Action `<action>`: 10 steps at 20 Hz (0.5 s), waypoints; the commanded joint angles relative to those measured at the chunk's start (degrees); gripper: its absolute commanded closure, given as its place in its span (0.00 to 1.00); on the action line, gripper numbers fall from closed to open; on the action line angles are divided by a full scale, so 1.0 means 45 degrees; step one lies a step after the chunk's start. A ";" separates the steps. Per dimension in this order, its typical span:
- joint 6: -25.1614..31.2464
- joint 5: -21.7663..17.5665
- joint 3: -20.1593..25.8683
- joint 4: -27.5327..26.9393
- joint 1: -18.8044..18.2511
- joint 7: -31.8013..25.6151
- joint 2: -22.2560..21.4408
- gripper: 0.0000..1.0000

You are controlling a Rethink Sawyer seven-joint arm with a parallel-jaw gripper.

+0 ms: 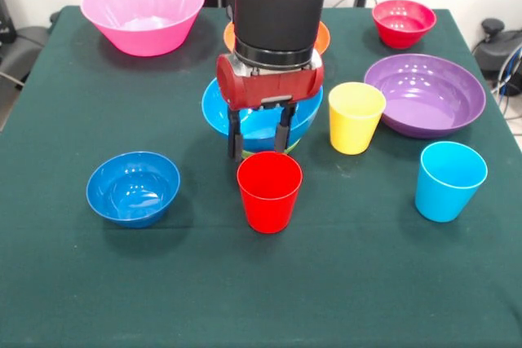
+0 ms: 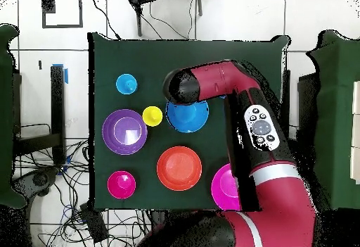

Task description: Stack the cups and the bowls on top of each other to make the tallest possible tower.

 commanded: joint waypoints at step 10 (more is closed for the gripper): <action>-0.0678 -0.1518 0.0814 -0.1147 0.0081 -0.2803 0.1213 0.00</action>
